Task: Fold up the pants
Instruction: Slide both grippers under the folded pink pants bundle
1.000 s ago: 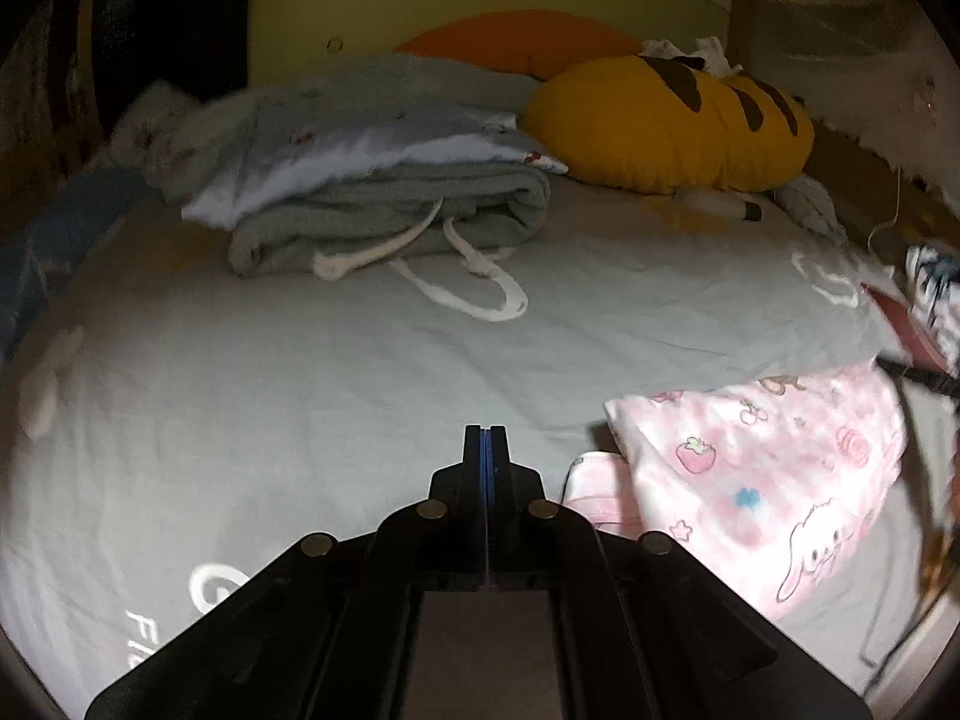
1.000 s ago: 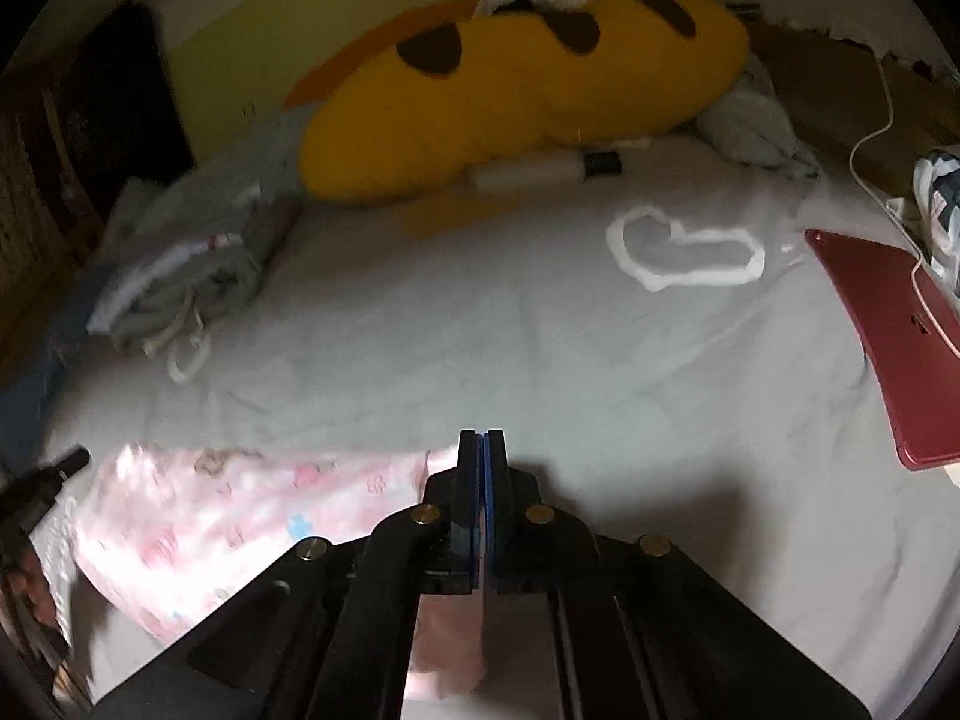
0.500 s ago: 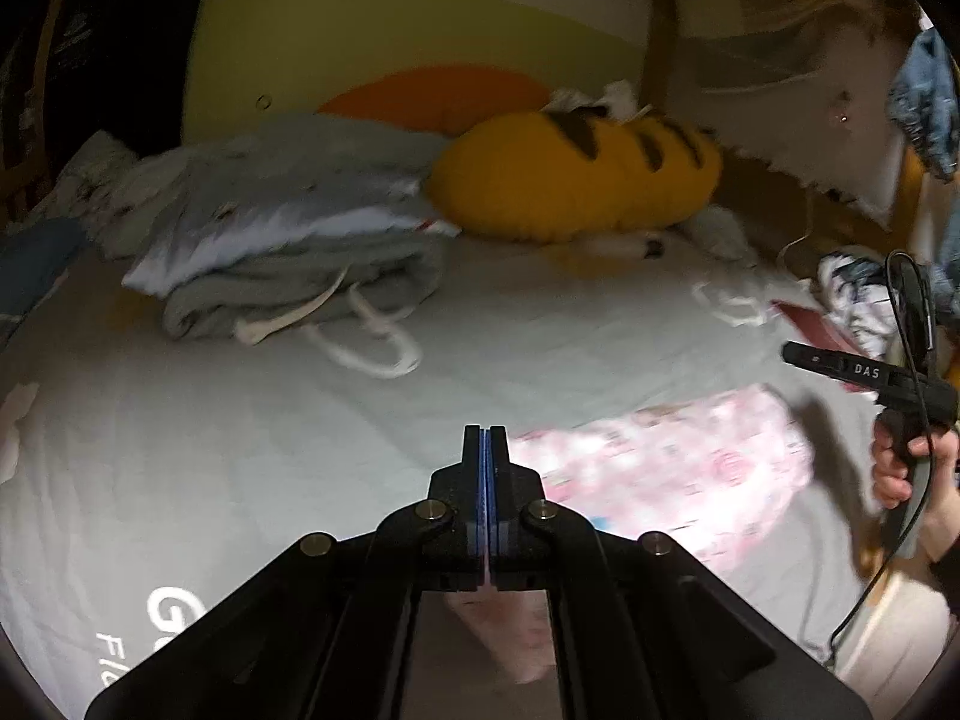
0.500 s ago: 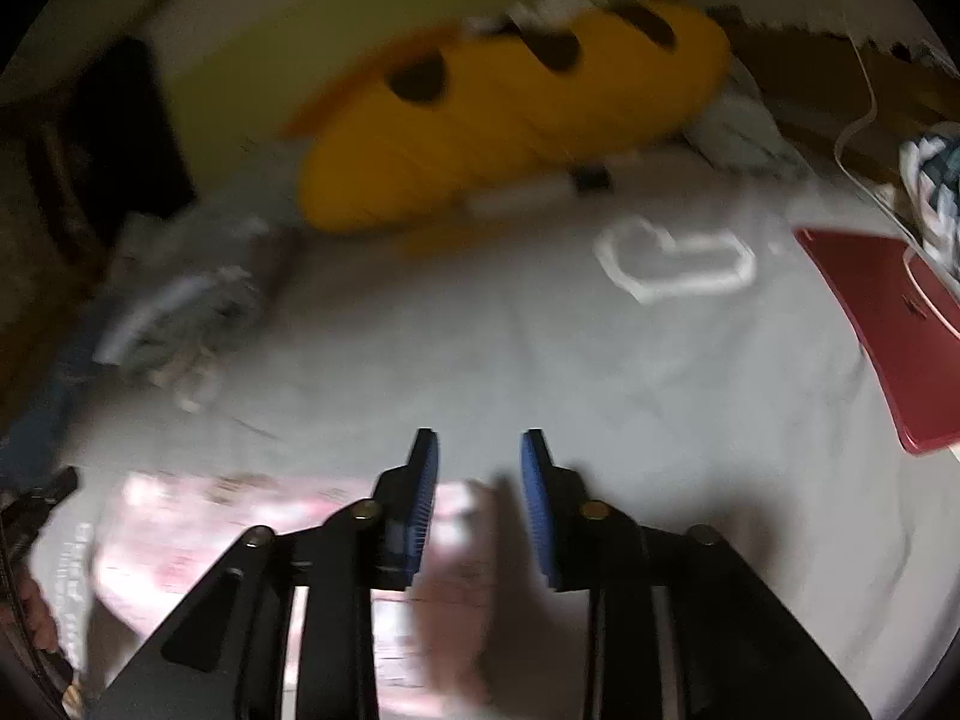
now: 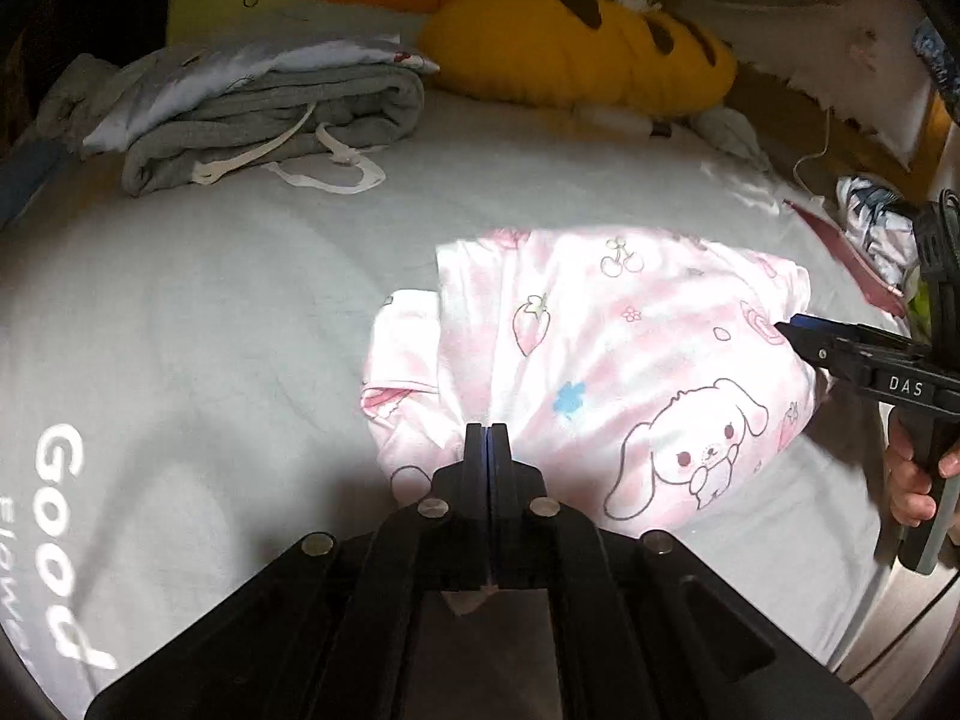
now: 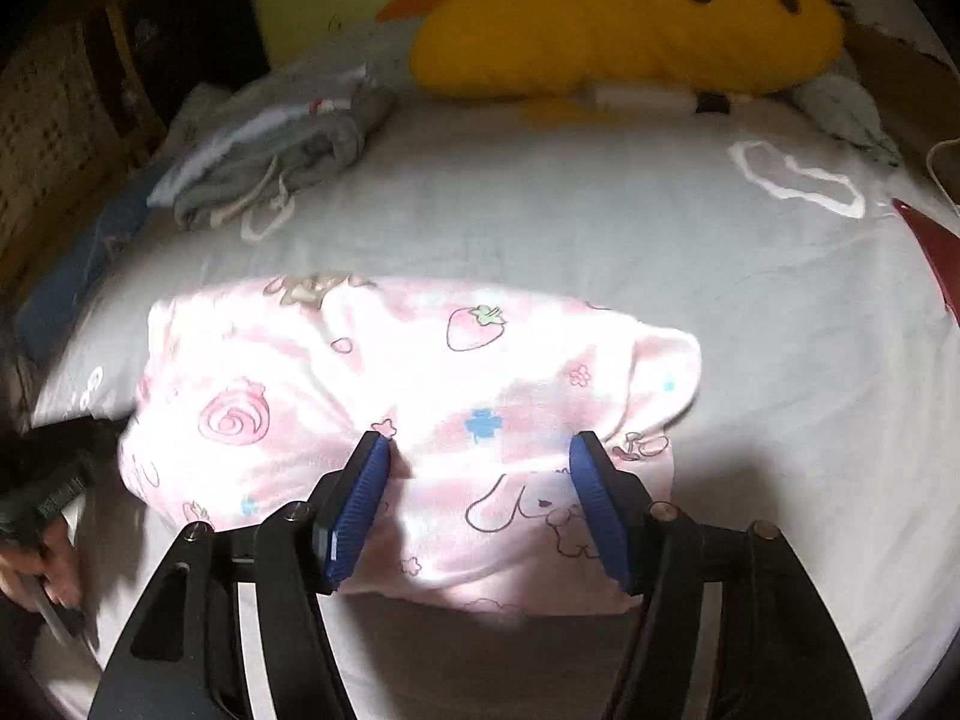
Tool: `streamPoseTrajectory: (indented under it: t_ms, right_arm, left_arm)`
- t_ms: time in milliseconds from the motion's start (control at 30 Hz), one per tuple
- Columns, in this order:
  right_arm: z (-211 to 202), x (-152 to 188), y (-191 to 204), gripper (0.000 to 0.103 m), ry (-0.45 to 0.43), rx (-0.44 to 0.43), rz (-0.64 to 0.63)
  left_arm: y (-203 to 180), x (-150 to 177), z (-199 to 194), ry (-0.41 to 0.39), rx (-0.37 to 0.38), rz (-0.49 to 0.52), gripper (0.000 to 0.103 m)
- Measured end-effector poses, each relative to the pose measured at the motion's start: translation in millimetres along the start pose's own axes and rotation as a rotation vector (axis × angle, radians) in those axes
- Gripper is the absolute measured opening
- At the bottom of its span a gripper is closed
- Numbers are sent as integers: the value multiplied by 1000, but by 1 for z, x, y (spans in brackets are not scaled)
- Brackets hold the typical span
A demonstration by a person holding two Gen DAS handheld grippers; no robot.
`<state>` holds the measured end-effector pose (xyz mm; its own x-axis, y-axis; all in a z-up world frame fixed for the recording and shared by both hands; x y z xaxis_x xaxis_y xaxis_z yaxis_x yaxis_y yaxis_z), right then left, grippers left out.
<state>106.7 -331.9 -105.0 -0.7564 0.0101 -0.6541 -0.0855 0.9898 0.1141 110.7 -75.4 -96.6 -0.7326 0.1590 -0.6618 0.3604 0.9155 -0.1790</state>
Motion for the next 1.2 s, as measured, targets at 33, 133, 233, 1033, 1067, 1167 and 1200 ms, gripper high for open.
streamPoseTrajectory:
  t_ms: [33,133,233,1033,1067,1167,1200]
  right_arm:
    - [1,1,2,69,0,11,-11]
    - [3,0,-5,77,0,20,22]
    - [2,3,-8,78,-5,17,23]
    - [-1,-15,-100,100,59,-272,461]
    - [3,-15,-102,100,83,-342,472]
    - [11,-17,-102,100,110,-405,464]
    - [13,-18,-98,100,114,-408,442]
  left_arm:
    - [-1,-1,0,0,-6,10,0]
    - [-5,0,-1,-2,-21,24,1]
    - [-4,3,-3,-13,-16,19,1]
    - [48,-16,-7,44,377,-378,91]
    - [47,-16,-7,48,397,-382,90]
    - [45,-18,-2,73,489,-402,90]
    - [43,-19,1,82,514,-407,90]
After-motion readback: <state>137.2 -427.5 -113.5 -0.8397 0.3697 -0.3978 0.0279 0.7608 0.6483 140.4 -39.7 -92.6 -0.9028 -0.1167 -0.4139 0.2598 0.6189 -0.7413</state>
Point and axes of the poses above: each gripper's, at about its wrist camera, not at the fingertips, and z roughly the way its jaws point, y to its left, x to its underside, the point moved 2 cm from there along z, roughly the way its jaws point, and after that the axes turned 3 degrees about -z, right-handed, at the moved point
